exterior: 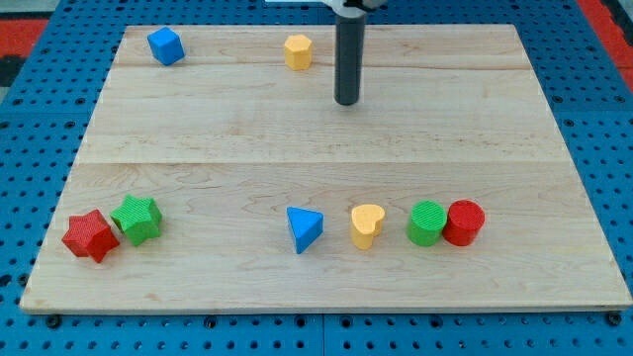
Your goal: Separate the red and green circle
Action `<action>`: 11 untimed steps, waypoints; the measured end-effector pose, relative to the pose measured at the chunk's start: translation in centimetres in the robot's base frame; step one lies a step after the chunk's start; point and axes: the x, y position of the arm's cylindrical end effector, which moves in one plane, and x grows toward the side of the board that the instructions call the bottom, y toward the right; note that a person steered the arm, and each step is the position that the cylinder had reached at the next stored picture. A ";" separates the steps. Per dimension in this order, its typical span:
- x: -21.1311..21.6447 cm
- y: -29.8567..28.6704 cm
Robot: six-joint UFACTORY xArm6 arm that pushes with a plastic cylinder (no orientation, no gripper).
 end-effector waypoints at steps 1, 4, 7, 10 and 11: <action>7.6 6.2; 13.4 12.3; 26.0 12.8; 25.3 5.3; 23.5 0.6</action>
